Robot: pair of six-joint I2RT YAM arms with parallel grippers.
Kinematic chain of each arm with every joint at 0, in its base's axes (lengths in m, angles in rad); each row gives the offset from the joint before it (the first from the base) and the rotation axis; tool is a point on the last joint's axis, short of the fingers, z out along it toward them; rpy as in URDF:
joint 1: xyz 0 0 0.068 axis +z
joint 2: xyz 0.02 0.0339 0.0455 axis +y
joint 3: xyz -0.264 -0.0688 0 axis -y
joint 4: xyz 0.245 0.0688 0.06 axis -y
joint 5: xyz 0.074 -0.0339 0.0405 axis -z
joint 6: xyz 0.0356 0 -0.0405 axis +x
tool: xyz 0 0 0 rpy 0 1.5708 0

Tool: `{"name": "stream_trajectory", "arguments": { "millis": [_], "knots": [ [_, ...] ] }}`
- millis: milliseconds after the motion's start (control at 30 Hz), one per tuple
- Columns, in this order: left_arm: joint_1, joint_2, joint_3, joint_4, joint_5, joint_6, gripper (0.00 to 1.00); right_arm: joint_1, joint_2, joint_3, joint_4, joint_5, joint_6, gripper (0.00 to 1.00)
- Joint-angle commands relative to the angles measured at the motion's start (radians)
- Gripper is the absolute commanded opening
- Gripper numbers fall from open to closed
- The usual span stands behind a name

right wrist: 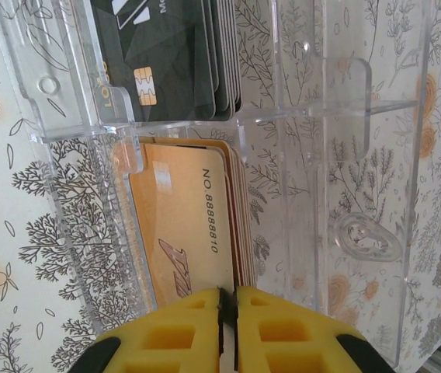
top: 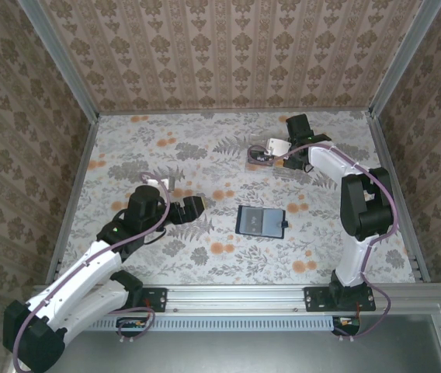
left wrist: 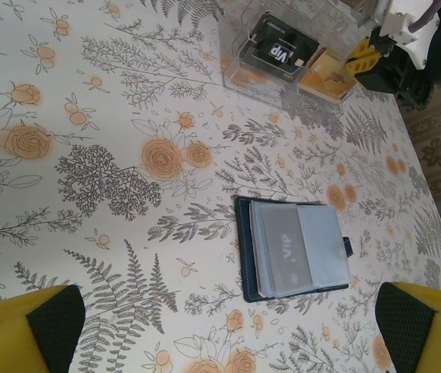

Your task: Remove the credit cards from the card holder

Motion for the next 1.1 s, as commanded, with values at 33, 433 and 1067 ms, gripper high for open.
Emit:
{"name": "stream_trajectory", "arguments": {
  "millis": [33, 433, 1067],
  "knots": [
    [0.007, -0.008, -0.011, 0.004, 0.012, -0.002, 1.0, -0.001, 0.037, 0.001, -0.078, -0.004, 0.023, 0.15],
    [0.008, -0.019, -0.009, -0.005, 0.014, 0.0, 1.0, -0.003, 0.028, 0.065, -0.084, -0.02, 0.11, 0.26],
    [0.008, -0.045, -0.028, 0.007, 0.024, -0.017, 1.0, -0.018, -0.041, 0.091, -0.036, -0.054, 0.366, 0.28]
  ]
}}
